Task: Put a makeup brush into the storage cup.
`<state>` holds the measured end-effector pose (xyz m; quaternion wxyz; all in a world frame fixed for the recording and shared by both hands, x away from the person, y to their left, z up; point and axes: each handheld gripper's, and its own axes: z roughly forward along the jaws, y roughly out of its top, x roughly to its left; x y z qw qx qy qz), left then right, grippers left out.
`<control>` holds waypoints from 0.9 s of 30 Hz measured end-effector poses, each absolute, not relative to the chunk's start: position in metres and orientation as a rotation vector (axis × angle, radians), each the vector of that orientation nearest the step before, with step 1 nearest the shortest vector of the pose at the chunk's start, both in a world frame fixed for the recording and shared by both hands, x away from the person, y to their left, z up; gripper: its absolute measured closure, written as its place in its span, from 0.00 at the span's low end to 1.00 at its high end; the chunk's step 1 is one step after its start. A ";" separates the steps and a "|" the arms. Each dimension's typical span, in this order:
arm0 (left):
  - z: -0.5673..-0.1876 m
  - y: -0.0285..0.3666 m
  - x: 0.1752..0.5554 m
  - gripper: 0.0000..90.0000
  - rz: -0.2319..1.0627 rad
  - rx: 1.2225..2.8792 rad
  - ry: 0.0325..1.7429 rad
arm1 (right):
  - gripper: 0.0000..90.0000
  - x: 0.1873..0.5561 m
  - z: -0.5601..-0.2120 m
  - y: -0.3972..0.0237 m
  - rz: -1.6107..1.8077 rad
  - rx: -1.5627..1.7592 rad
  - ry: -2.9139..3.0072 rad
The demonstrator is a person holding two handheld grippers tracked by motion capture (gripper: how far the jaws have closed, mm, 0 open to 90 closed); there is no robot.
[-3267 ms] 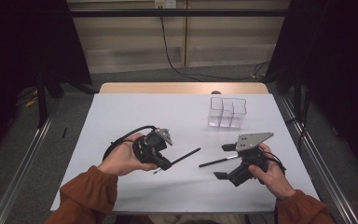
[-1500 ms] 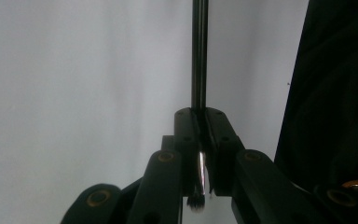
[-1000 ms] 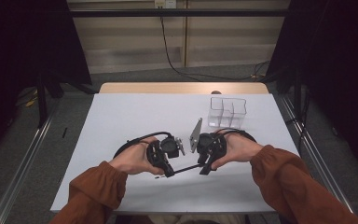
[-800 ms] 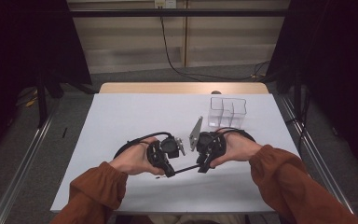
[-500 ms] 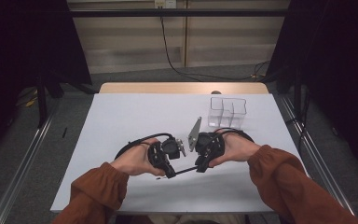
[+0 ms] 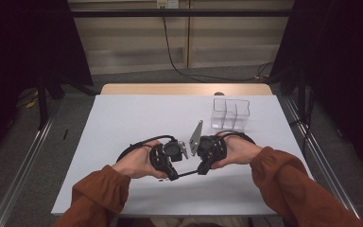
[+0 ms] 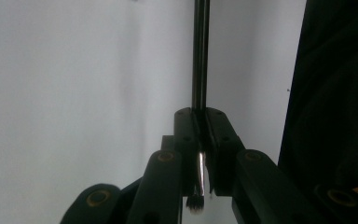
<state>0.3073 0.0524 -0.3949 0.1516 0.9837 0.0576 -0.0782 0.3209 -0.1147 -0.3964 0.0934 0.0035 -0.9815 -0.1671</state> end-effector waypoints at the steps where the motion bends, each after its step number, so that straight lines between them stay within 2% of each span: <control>1: -0.395 0.053 0.307 0.93 -0.217 2.821 0.169 | 0.93 0.321 -0.397 -0.115 -0.499 0.019 -2.915; 3: -0.395 0.054 0.309 0.93 -0.217 2.830 0.141 | 0.93 0.321 -0.397 -0.115 -0.503 0.010 -2.910; 4: -0.397 0.054 0.307 0.93 -0.232 2.794 0.205 | 0.93 0.322 -0.397 -0.115 -0.521 0.022 -2.915; 10: -0.397 0.057 0.309 0.92 -0.256 2.781 0.173 | 0.93 0.322 -0.396 -0.116 -0.517 0.012 -2.899; 15: -0.400 0.061 0.309 0.82 -0.238 2.715 0.213 | 0.93 0.322 -0.395 -0.119 -0.529 -0.014 -2.898; 19: -0.399 0.064 0.311 0.67 -0.199 2.695 0.229 | 0.94 0.322 -0.394 -0.121 -0.537 -0.024 -2.903; 25: -0.397 0.077 0.314 0.34 -0.096 2.624 0.325 | 0.93 0.322 -0.394 -0.126 -0.565 -0.033 -2.899; 27: -0.397 0.082 0.315 0.29 -0.080 2.609 0.335 | 0.93 0.321 -0.394 -0.128 -0.548 -0.049 -2.892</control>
